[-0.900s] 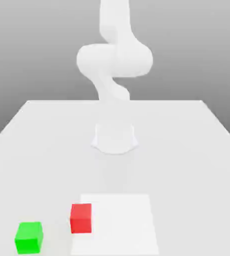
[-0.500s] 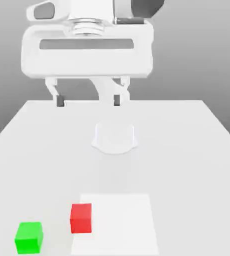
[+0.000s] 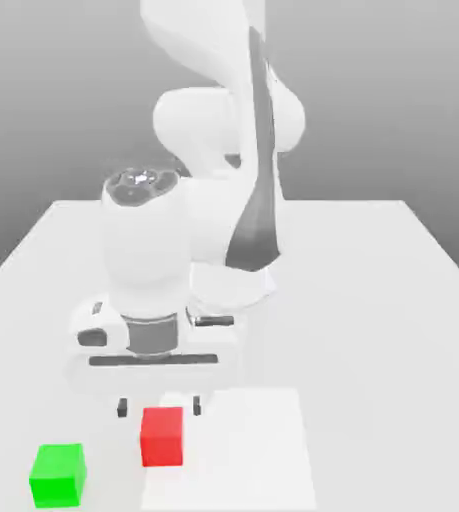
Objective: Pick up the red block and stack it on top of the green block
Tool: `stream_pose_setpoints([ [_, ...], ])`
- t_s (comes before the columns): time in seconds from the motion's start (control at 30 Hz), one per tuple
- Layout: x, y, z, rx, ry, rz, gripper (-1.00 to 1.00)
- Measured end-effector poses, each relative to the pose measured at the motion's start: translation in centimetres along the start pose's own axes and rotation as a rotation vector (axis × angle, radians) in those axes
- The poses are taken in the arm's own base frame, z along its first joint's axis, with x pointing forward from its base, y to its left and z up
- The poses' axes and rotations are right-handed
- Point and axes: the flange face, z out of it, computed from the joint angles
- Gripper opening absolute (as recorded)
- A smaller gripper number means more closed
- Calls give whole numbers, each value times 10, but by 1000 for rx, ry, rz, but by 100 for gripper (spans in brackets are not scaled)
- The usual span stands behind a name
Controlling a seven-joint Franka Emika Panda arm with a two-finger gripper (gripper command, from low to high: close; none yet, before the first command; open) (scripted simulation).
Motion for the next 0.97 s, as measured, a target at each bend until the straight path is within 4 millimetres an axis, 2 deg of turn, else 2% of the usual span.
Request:
stream_pose_setpoints([
  [0.03,-1,0,8,0,-1,1,-100],
  [0.27,-1,0,8,-1,-1,0,-100],
  [0.43,0,0,-41,0,-1,0,-100],
  [0.5,16,6,-56,0,-2,58,-100],
  [0.7,101,48,-84,1,-2,354,-100],
  [0.77,111,53,-68,1,-2,385,-100],
  [0.83,113,55,-42,1,-2,394,-100],
  [0.87,113,56,-32,1,-2,395,100],
  [0.97,113,56,-32,1,-2,395,100],
])
